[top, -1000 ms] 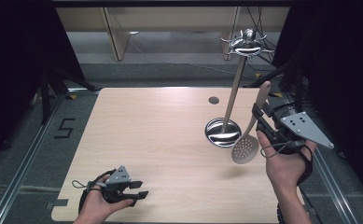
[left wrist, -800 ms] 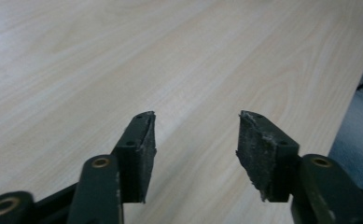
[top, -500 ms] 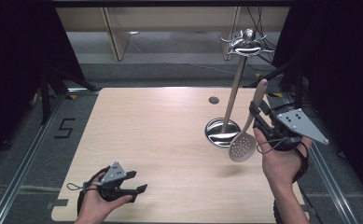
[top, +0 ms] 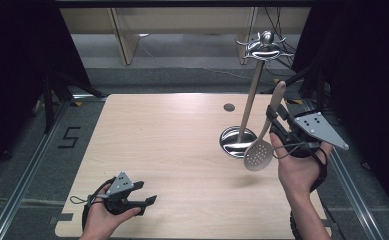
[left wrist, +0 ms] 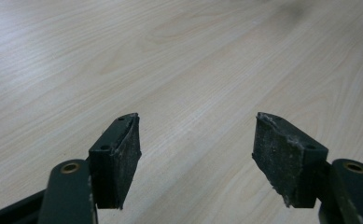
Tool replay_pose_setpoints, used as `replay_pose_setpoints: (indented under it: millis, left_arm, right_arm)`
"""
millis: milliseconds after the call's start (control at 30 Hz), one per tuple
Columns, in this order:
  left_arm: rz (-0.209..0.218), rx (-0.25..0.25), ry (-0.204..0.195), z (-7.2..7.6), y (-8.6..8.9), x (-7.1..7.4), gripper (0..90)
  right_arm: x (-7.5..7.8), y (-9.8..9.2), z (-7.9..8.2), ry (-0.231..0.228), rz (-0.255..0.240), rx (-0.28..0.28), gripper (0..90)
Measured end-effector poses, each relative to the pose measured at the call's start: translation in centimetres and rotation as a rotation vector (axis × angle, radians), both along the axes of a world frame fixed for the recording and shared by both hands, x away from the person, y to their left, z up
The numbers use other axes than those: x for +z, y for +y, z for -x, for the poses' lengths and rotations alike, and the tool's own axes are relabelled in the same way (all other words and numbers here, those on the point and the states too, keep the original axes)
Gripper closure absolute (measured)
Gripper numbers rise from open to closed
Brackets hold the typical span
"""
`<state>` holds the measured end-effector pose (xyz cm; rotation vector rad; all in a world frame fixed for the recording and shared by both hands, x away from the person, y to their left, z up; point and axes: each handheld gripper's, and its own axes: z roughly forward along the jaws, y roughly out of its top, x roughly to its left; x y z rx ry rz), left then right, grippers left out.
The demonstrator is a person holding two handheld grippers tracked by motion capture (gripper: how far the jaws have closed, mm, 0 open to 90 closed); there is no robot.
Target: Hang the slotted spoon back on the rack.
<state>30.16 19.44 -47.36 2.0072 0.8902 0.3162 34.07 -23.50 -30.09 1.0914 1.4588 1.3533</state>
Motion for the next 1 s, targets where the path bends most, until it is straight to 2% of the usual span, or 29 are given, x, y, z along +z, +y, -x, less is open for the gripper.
replay_pose_setpoints:
  millis: [33,167,200,333,367,433,467,500,533,567,633,967,1000]
  left_arm:
    - [0.001,0.001,0.004,0.0,0.0,0.0,31.5]
    - [0.002,0.001,0.003,0.0,0.0,0.0,31.6]
    - [0.023,0.018,0.018,0.1,-0.1,-0.1,31.6]
    - [0.025,0.016,0.016,0.0,-0.1,-0.1,31.7]
    - [0.001,0.010,0.012,0.0,0.0,-0.1,31.7]
    - [-0.003,0.012,0.019,0.0,0.0,0.0,31.8]
    - [-0.003,0.012,0.019,0.0,0.0,0.0,31.8]
    - [0.020,0.014,0.015,0.1,-0.1,-0.1,31.8]
    - [0.008,0.000,0.000,0.0,0.0,0.0,31.8]
    - [0.023,0.016,0.017,0.1,-0.1,-0.1,31.8]
    - [-0.001,0.001,0.002,0.0,0.1,0.0,31.9]
    - [-0.007,-0.006,0.010,-0.1,0.2,0.1,32.0]
    - [0.002,0.002,0.001,-0.1,0.1,0.0,32.0]
  right_arm:
    - [0.1,0.0,-0.2,-0.014,0.011,-0.002,70.6]
    - [0.2,0.2,-0.3,-0.012,0.015,-0.006,70.6]
    - [0.2,0.3,-0.3,-0.004,0.000,-0.011,70.6]
    - [0.4,0.4,-0.7,-0.021,0.022,-0.013,70.6]
    - [0.4,0.5,-0.7,-0.017,0.018,-0.016,70.6]
    - [0.4,0.5,-0.8,-0.019,0.027,-0.017,70.5]
    - [0.4,0.5,-0.8,-0.019,0.027,-0.017,70.5]
    - [0.4,0.6,-0.8,-0.019,0.018,-0.022,70.5]
    - [0.5,0.6,-0.9,-0.020,0.024,-0.021,70.5]
    - [0.5,0.6,-1.0,-0.021,0.025,-0.021,70.5]
    - [0.6,0.7,-1.1,-0.019,0.026,-0.022,70.5]
    - [0.8,1.0,-1.6,-0.009,0.021,-0.021,70.4]
    - [0.9,1.1,-1.7,-0.003,0.015,-0.022,70.4]
